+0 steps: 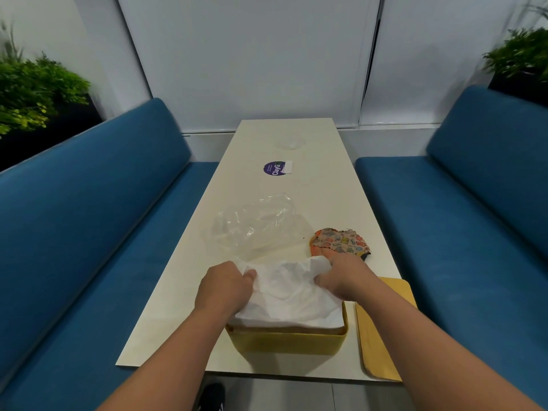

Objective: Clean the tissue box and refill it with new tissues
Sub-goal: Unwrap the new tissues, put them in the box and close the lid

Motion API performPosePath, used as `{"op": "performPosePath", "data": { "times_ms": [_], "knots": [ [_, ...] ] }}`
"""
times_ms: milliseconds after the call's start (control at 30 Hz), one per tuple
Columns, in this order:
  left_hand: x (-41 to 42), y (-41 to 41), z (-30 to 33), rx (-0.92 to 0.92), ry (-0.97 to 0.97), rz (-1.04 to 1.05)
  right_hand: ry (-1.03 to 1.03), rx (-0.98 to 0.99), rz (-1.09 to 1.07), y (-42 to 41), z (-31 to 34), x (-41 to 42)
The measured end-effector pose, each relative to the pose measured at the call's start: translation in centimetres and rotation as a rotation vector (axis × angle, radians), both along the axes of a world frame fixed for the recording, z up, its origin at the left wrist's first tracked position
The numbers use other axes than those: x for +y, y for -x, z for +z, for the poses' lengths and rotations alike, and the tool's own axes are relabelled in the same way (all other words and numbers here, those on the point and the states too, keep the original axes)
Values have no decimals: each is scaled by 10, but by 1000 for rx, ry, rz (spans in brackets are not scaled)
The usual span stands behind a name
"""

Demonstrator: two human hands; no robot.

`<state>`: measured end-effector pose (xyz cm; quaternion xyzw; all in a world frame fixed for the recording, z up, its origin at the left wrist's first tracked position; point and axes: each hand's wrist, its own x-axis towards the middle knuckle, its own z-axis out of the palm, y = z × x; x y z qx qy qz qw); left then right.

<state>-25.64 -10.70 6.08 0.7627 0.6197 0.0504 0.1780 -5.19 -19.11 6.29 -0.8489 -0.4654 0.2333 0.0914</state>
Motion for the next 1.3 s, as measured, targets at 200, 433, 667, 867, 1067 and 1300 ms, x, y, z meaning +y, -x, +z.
{"op": "performPosePath", "data": {
  "times_ms": [200, 433, 667, 867, 1067, 1300],
  "knots": [
    [-2, 0, -2, 174, -85, -63, 74, -197, 103, 4, -19, 3],
    [-3, -1, 5, 15, -303, -279, -470, -129, 14, 8, -1, -13],
    [-22, 0, -10, 24, -114, -657, -327, -234, 436, 27, -8, -20],
    [-13, 4, -18, 39, -47, -728, -238, -262, 406, 31, -21, -28],
    [-9, 7, -16, 78, -61, -776, -239, -382, 461, 26, -12, -18],
    [1, 18, -5, 66, -12, -830, -191, -195, 194, 7, -15, -7]
  ]
}}
